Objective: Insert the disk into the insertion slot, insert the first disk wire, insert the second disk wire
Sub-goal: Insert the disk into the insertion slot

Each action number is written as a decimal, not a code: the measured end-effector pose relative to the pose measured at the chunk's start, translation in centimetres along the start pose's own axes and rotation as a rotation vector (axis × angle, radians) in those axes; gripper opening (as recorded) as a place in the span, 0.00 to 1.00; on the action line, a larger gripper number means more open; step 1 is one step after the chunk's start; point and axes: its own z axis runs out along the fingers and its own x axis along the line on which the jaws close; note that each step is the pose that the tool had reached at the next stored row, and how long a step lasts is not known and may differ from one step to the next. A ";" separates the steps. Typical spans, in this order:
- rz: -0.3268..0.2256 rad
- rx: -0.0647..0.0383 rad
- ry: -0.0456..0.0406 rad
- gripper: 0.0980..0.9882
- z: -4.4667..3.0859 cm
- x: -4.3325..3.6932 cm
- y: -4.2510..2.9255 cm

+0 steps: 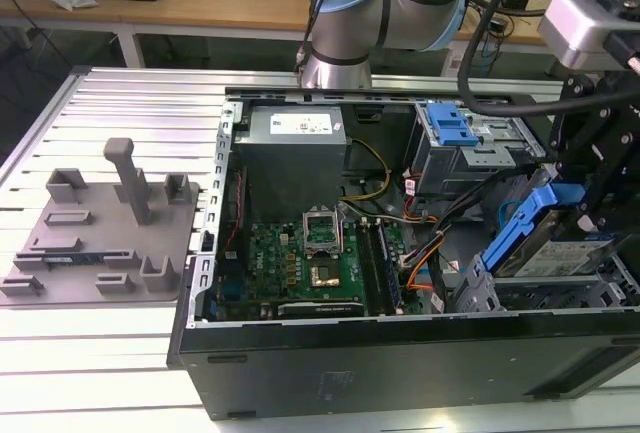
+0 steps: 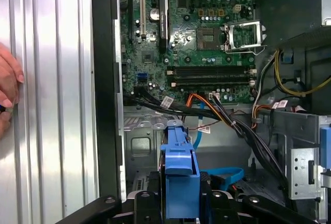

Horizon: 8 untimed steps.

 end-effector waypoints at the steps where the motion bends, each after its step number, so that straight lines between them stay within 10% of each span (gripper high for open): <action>1: 0.000 0.000 0.0000 0.30 0.11 0.01 0.00; 8: 0.000 0.000 0.0002 0.37 0.54 0.03 0.01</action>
